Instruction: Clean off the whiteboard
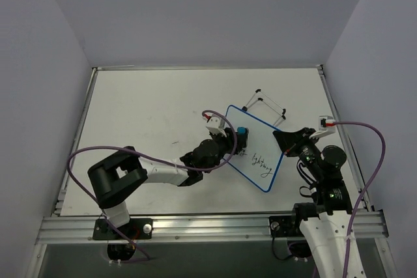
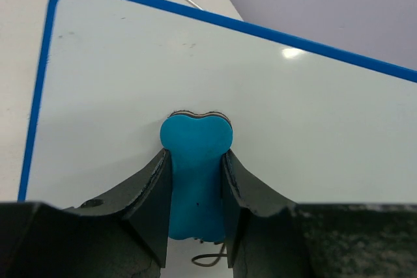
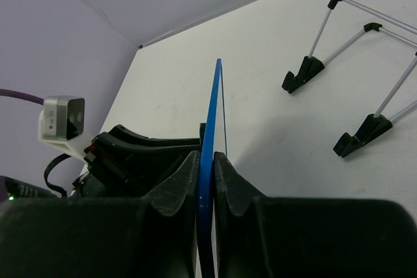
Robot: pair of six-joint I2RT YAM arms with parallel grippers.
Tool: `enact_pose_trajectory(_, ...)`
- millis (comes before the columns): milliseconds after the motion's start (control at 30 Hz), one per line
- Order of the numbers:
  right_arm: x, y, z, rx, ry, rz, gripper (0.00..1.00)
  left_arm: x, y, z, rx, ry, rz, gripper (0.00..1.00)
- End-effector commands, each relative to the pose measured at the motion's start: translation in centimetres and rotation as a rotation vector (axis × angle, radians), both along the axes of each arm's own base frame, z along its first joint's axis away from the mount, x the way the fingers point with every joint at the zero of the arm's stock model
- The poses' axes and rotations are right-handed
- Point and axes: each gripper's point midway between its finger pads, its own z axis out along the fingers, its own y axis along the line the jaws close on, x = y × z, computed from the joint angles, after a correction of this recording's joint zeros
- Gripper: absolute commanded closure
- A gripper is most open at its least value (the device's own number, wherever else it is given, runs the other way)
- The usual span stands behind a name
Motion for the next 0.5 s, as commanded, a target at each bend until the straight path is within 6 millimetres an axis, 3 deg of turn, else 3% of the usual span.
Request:
enact_pose_trajectory(0, -2.5, 2.4, 8.6, 0.084, -0.233, 0.141, 1.0, 0.6, 1.0, -4.9, 0.071, 0.069, 0.023, 0.98)
enact_pose_trajectory(200, -2.8, 2.7, 9.1, 0.089, -0.24, 0.158, 1.0, 0.4, 1.4, -9.3, 0.006, 0.174, 0.006, 0.98)
enact_pose_trajectory(467, -3.0, 3.0, 9.2, 0.1, -0.238, 0.173, 1.0, 1.5, 3.0, -10.8, -0.012, 0.202, 0.057, 0.98)
